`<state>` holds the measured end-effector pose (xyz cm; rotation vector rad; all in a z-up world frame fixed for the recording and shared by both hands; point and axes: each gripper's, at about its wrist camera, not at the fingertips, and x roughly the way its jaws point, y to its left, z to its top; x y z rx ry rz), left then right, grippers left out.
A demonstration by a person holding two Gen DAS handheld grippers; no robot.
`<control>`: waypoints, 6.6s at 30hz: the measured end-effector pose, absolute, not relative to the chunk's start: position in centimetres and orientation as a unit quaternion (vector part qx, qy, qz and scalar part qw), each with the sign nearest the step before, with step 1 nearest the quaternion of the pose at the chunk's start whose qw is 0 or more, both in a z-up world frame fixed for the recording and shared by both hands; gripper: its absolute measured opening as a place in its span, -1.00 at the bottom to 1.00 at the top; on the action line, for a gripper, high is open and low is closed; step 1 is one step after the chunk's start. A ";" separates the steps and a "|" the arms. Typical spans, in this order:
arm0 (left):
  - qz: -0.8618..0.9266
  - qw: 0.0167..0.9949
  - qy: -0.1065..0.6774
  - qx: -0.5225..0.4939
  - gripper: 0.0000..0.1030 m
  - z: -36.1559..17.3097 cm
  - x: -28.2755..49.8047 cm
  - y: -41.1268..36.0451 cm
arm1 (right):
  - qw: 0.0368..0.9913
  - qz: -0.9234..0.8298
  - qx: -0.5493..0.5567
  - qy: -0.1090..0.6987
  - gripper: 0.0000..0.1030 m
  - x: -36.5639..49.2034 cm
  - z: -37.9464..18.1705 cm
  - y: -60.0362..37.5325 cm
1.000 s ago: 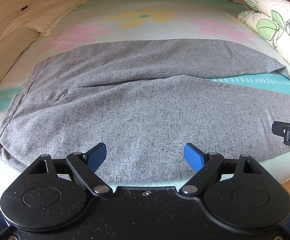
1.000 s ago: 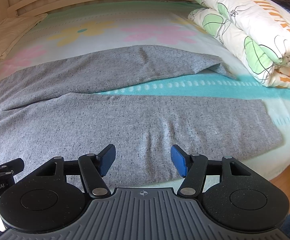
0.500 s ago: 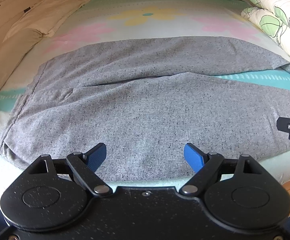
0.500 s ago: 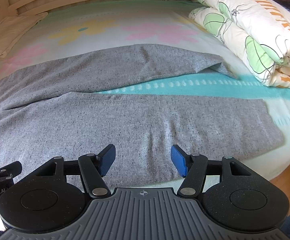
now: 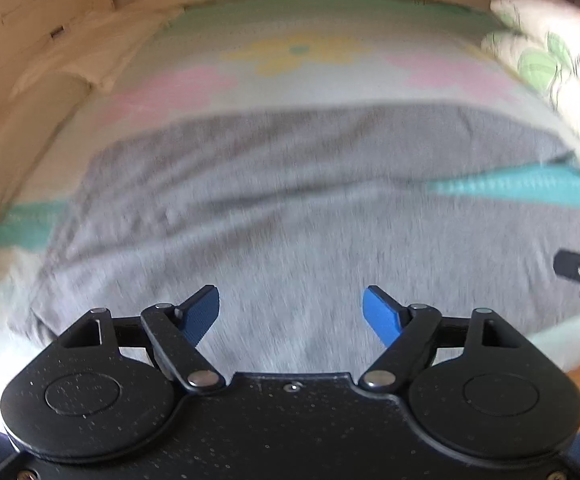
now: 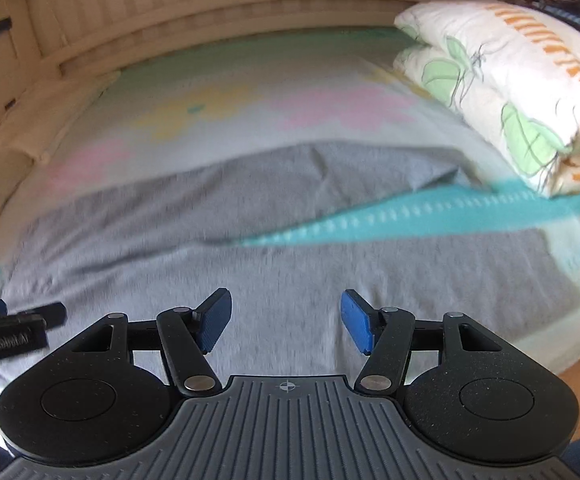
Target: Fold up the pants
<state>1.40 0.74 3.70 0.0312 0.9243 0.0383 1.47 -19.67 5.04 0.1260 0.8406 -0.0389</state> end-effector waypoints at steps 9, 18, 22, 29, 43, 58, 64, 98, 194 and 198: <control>0.029 0.915 0.400 0.035 0.55 8.6 8.4 1.6 | 0.901 -0.069 0.096 0.418 0.13 11.5 6.3 -26.2; 0.035 0.917 0.395 0.050 0.13 4.9 16.4 2.0 | 0.875 -0.155 0.153 0.432 -0.17 23.6 2.4 -35.2; 0.040 0.899 0.436 0.033 0.10 2.5 19.3 3.3 | 0.846 -0.189 0.233 0.441 -0.17 27.9 -0.5 -38.9; 0.033 0.882 0.471 -0.010 0.10 1.9 21.0 4.6 | 0.812 -0.253 0.248 0.463 -0.16 32.9 -6.0 -40.5; 0.053 0.871 0.488 -0.004 0.11 0.3 22.2 5.5 | 0.810 -0.271 0.164 0.494 -0.91 35.5 -7.1 -37.9; 0.075 0.850 0.506 -0.123 0.32 -0.2 26.9 10.7 | 0.888 -0.136 0.209 0.386 -0.93 19.5 3.9 -39.8; 0.111 0.830 0.526 -0.151 0.33 -2.4 30.5 12.6 | 0.870 -0.165 0.198 0.420 -0.95 16.9 1.2 -39.7; 0.143 0.827 0.534 -0.100 -0.66 -5.8 34.2 12.1 | 0.786 -0.168 0.336 0.492 -0.27 18.4 -4.6 -40.4; -0.092 0.838 0.533 -0.073 -0.74 0.7 10.1 1.9 | 0.788 -0.277 0.258 0.485 -0.50 7.5 -2.3 -47.9; -0.163 0.835 0.525 -0.014 -0.30 0.0 11.3 -3.2 | 0.786 -0.272 0.250 0.496 -0.47 7.4 -3.2 -48.0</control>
